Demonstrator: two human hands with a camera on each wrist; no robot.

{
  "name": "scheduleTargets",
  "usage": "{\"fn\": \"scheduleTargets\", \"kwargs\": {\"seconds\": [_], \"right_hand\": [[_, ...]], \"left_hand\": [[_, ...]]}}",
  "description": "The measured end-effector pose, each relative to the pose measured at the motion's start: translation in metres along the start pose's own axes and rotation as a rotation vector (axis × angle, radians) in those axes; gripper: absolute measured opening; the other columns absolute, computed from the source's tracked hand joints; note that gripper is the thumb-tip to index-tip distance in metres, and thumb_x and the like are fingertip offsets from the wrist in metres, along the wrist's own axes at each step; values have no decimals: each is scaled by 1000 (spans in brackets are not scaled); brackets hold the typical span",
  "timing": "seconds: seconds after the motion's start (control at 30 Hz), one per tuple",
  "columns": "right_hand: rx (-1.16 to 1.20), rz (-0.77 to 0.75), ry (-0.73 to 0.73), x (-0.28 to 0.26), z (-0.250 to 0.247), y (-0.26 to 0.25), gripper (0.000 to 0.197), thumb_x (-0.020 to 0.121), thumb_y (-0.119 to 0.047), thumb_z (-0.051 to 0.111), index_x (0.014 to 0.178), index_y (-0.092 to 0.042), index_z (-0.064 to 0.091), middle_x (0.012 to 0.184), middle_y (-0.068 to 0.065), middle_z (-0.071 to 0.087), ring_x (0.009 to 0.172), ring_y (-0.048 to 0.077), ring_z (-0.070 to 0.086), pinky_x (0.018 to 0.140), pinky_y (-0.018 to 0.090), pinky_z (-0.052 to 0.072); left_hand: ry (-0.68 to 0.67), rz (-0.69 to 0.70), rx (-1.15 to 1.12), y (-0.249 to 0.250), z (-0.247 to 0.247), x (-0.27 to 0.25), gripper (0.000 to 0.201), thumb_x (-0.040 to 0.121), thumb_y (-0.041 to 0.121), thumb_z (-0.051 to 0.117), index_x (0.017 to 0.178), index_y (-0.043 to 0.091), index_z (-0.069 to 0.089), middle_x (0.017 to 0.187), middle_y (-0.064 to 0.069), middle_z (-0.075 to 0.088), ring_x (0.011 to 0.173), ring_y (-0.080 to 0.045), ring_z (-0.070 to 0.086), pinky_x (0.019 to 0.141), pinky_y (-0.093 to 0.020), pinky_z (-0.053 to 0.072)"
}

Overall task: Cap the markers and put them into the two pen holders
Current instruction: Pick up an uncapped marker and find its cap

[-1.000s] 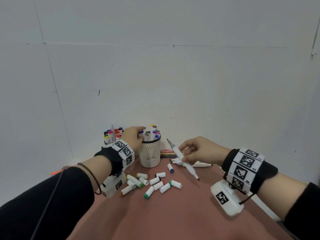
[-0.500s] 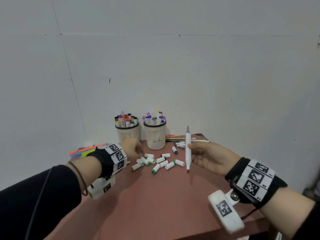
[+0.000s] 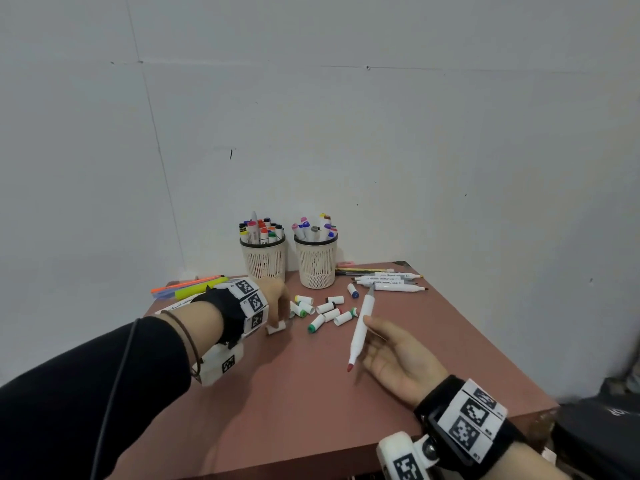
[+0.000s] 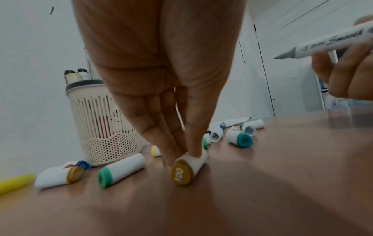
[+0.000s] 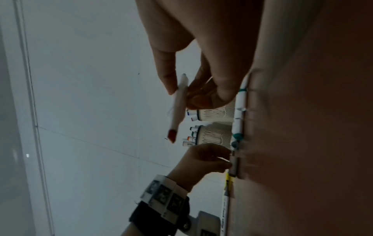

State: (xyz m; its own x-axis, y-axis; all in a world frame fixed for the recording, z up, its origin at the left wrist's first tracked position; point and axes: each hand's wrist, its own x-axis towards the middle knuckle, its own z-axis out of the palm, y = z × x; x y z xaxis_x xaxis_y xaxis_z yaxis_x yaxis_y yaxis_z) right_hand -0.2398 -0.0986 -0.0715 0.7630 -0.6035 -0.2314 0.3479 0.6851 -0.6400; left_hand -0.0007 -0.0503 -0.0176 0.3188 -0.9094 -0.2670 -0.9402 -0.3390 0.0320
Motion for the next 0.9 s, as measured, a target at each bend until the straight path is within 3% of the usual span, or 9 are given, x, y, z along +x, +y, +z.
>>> {"fn": "scheduleTargets", "kwargs": {"seconds": [0.07,0.2,0.27,0.37,0.43,0.57,0.67,0.73,0.9], "right_hand": [[21,-15,-6,-1,0,3,15,78,-5,62,92,0,61,68,10,64,72,21,57,83,35,45],[93,-73,-4,4,-4,2,28,76,-6,62,103,0,61,87,11,62,74,19,58,86,34,45],[112,-99,14,6,-6,-1,11,83,-5,59,93,-1,61,93,13,63,76,18,58,88,34,45],[111,-135,37,6,-6,-2,8,89,-4,55,85,-3,61,83,12,67,77,19,59,87,34,47],[107,-154,44,5,-7,-2,9,90,-4,55,83,-4,61,75,9,69,75,18,60,77,30,52],[119,-169,25,5,-10,-1,9,89,-4,55,84,-4,63,79,10,70,77,17,62,65,26,57],[97,-168,5,9,-12,0,10,87,-4,58,83,-3,67,92,14,69,79,20,64,69,28,57],[100,-168,-8,10,-14,1,6,85,-5,58,88,-3,63,91,13,69,80,20,63,73,30,56],[111,-179,-22,10,-16,1,9,83,-4,59,90,-1,64,90,14,69,80,20,64,72,29,56]], "left_hand": [[1,3,9,1,1,1,33,78,7,71,111,10,68,104,-3,67,88,-8,54,73,-18,44],[39,33,3,7,3,4,30,79,9,71,109,11,69,110,-4,69,99,-17,62,78,-22,46],[84,47,-39,13,0,6,25,79,9,71,105,11,70,107,-2,70,96,-14,63,80,-22,47],[156,50,-174,26,-9,15,21,80,7,70,101,12,69,103,-2,71,90,-12,64,83,-23,51],[166,59,-186,38,-13,21,24,82,8,70,105,10,68,103,-1,69,88,-11,62,81,-22,50],[114,124,-121,61,-13,35,25,82,8,69,107,10,68,109,-6,69,90,-14,62,81,-24,49],[31,108,29,76,-14,44,36,81,14,72,117,13,66,117,-5,65,107,-21,60,92,-30,48],[-3,86,100,83,-14,50,43,80,16,73,121,12,63,120,-7,63,110,-23,59,95,-34,48],[-86,79,129,90,-18,56,40,81,13,72,121,12,65,124,-6,60,103,-21,59,86,-28,47]]}}
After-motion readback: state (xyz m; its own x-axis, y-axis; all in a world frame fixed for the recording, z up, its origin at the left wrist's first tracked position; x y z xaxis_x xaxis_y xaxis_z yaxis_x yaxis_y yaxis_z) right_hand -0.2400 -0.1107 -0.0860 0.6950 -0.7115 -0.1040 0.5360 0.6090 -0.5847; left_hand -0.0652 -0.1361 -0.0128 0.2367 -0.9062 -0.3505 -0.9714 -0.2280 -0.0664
